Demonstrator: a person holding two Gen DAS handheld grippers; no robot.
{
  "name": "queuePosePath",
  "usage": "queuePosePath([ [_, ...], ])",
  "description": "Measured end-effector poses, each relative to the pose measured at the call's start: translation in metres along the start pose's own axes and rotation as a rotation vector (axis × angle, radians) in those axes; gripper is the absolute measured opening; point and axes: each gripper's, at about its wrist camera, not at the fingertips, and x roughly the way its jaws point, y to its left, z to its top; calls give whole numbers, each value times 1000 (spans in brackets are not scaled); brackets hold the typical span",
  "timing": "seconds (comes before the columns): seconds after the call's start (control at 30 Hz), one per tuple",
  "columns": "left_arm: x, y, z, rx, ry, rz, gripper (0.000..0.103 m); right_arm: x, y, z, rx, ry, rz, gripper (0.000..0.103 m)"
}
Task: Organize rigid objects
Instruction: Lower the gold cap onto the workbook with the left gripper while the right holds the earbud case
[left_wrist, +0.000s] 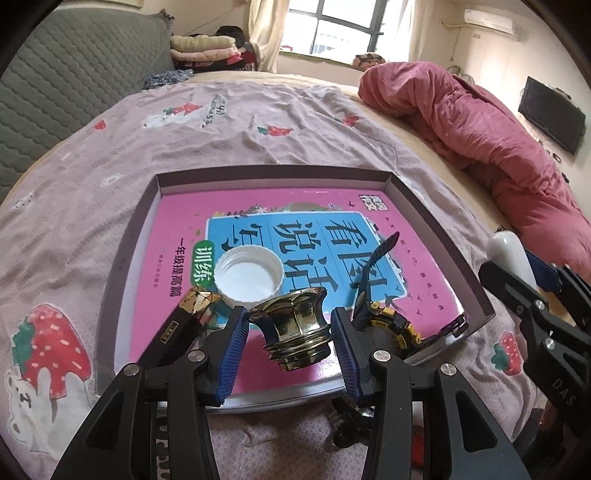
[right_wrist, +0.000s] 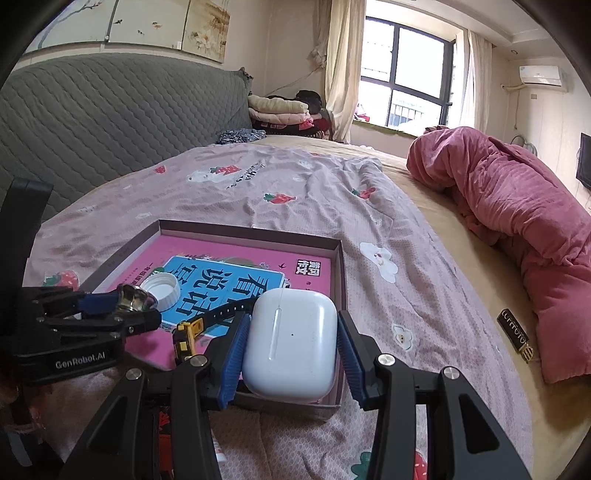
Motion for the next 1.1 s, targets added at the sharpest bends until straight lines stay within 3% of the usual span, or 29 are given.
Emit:
queuePosePath([
  [0.5,18,6,-4,-4,43,-15,47,18,4,8,-20,28,-9,47],
  [1.1,19,13,-3,-8,44,-25,47,58,13,2,-30,163,22,47],
])
